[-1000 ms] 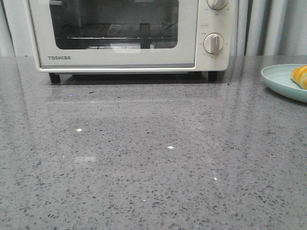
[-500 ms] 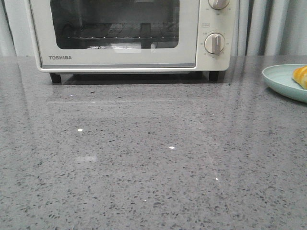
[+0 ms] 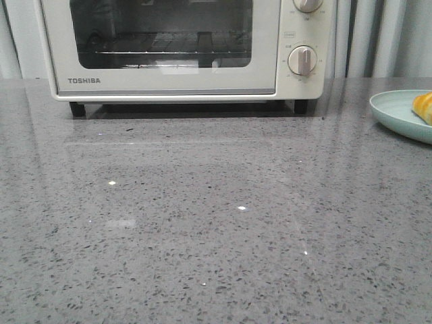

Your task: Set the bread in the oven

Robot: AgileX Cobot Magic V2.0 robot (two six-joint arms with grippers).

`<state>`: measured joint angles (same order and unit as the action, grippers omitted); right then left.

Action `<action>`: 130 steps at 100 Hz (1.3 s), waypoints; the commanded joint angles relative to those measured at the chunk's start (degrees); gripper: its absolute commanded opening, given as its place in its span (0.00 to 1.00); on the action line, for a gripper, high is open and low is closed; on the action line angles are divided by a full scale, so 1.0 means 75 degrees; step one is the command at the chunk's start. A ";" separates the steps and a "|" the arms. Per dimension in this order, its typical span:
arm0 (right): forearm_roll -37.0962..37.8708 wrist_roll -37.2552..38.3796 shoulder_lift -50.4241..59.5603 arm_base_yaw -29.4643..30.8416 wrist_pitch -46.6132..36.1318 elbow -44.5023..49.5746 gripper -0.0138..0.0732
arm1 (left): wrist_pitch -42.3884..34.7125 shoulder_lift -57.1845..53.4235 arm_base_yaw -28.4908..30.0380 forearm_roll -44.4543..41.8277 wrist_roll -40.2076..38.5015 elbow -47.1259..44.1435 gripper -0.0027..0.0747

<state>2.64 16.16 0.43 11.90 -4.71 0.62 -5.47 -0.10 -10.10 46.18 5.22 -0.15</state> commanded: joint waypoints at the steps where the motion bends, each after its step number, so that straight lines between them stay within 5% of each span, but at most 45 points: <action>1: -0.0828 0.0067 0.0115 0.0034 -0.0401 0.0015 0.10 | -0.0400 -0.0138 -0.0024 -0.0137 -0.0057 0.0191 0.01; 25: -0.0963 0.0069 -0.0937 -0.0389 0.0370 -0.1289 0.10 | 0.1912 0.1886 -0.0039 -0.2520 0.0190 0.2391 0.01; 45: -0.0051 0.0023 -0.2496 -0.1286 0.1813 -0.2689 0.10 | 0.2757 0.4618 -0.0075 -0.2648 0.1875 0.4434 0.01; 83: 0.0122 0.0023 -0.3718 -0.2483 0.1944 -0.3319 0.10 | 0.2918 0.7877 -0.1873 -0.2648 0.2715 0.7754 0.01; 130: 0.0122 0.0023 -0.3718 -0.2536 0.2090 -0.3319 0.10 | 0.2919 1.0148 -0.2018 -0.2060 0.2742 0.9999 0.01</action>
<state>2.63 16.54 -26.78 -7.06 14.42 -22.04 19.80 75.30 -24.68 28.39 25.56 71.04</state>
